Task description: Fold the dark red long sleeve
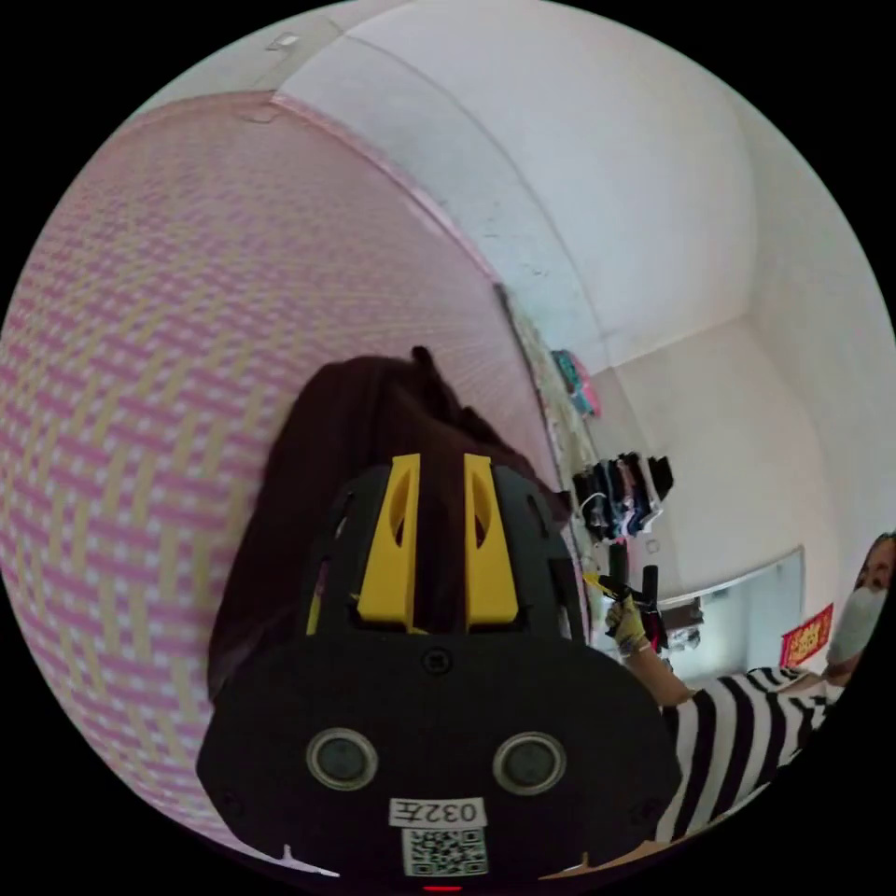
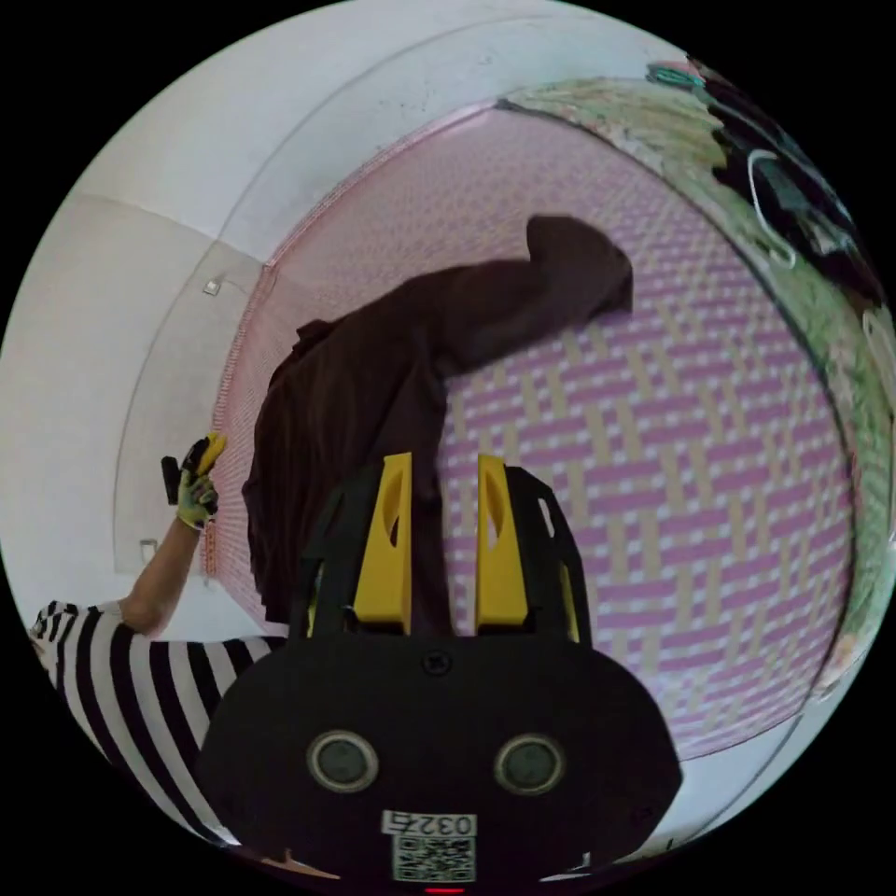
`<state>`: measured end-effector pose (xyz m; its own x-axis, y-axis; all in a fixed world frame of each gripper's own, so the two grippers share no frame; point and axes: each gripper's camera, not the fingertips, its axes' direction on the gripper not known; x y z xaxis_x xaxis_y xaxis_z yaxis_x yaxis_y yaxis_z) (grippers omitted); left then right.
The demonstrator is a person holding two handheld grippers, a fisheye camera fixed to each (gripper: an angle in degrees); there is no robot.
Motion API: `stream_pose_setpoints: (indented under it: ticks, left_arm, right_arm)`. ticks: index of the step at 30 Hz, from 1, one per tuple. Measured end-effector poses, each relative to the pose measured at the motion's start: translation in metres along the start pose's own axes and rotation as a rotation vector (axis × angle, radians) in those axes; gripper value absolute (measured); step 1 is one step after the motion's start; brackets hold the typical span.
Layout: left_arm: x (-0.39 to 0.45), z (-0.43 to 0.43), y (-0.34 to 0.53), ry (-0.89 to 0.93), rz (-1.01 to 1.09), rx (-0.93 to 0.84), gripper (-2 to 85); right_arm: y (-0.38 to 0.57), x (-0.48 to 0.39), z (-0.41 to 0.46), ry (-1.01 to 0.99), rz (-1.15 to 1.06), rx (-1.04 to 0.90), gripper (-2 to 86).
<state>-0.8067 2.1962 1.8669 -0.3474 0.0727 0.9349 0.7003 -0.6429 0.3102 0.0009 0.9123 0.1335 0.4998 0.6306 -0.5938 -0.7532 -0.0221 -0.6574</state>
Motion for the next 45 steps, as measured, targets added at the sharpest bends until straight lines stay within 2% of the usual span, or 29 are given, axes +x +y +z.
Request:
stream_pose_setpoints:
  ticks: [5, 8, 13, 16, 20, 24, 27, 29, 30, 31, 32, 33, 35, 36, 37, 38, 39, 41, 44, 45]
  left_arm:
    - [-0.019, -0.091, 0.105, -0.314, -0.111, 0.003, 6.3]
    - [-0.017, -0.127, 0.129, -0.447, -0.161, -0.001, 7.0]
    - [-0.026, -0.133, 0.122, -0.355, -0.198, -0.057, 7.9]
    - [-0.011, -0.13, 0.107, -0.393, -0.158, -0.078, 7.5]
    - [-0.013, -0.138, 0.085, -0.332, -0.16, -0.102, 1.2]
    - [-0.004, -0.159, 0.041, -0.298, -0.102, -0.144, -0.5]
    - [0.051, -0.222, -0.031, -0.56, 0.132, -0.11, -0.4]
    - [0.105, -0.283, -0.085, -0.988, 0.343, -0.005, 0.6]
    - [0.112, -0.299, -0.098, -1.112, 0.348, 0.047, 1.1]
    - [0.112, -0.332, -0.121, -1.328, 0.284, 0.167, 2.0]
    - [0.095, -0.361, -0.146, -1.39, 0.183, 0.211, 2.9]
    - [0.08, -0.372, -0.159, -1.36, 0.12, 0.176, 3.2]
    - [-0.003, -0.403, -0.187, -1.15, -0.22, -0.007, 2.0]
    - [-0.019, -0.407, -0.184, -1.078, -0.27, -0.018, 1.1]
    - [-0.044, -0.415, -0.17, -0.902, -0.332, 0.003, 0.0]
    - [-0.06, -0.419, -0.151, -0.716, -0.361, 0.047, -0.7]
    - [-0.066, -0.418, -0.14, -0.622, -0.363, 0.064, -0.7]
    - [-0.08, -0.396, -0.097, -0.263, -0.316, 0.024, -0.3]
    - [-0.078, -0.361, -0.042, 0.014, -0.318, -0.145, 2.2]
    - [-0.075, -0.355, -0.032, 0.047, -0.32, -0.187, 2.9]
  right_arm:
    - [0.049, 0.0, 0.008, -0.055, 0.142, -0.027, 8.8]
    - [0.044, 0.002, -0.006, -0.123, 0.213, -0.034, 8.5]
    - [0.001, -0.021, -0.036, -0.15, 0.16, -0.033, 7.9]
    - [-0.026, -0.038, -0.058, -0.185, 0.14, 0.006, 7.6]
    - [-0.056, -0.059, -0.078, -0.197, 0.11, 0.016, 7.0]
    - [-0.074, -0.065, -0.092, -0.216, 0.134, 0.008, 6.8]
    - [-0.09, -0.069, -0.111, -0.201, 0.145, 0.012, 6.6]
    - [-0.104, -0.068, -0.128, -0.185, 0.158, 0.014, 6.6]
    - [-0.107, -0.068, -0.131, -0.183, 0.164, 0.015, 6.6]
    - [-0.113, -0.067, -0.139, -0.182, 0.176, 0.018, 6.7]
    - [-0.12, -0.066, -0.146, -0.186, 0.189, 0.02, 6.8]
    - [-0.123, -0.066, -0.149, -0.189, 0.195, 0.02, 6.8]
    - [-0.131, -0.064, -0.162, -0.207, 0.226, 0.025, 7.0]
    - [-0.132, -0.063, -0.167, -0.215, 0.236, 0.031, 7.1]
    - [-0.133, -0.062, -0.176, -0.228, 0.256, 0.045, 7.2]
    - [-0.133, -0.06, -0.186, -0.232, 0.275, 0.054, 7.4]
    - [-0.132, -0.059, -0.191, -0.231, 0.283, 0.056, 7.4]
    - [-0.127, -0.054, -0.211, -0.224, 0.319, 0.055, 7.6]
    - [-0.122, -0.041, -0.238, -0.225, 0.374, 0.049, 7.9]
    - [-0.122, -0.038, -0.243, -0.229, 0.384, 0.047, 7.9]
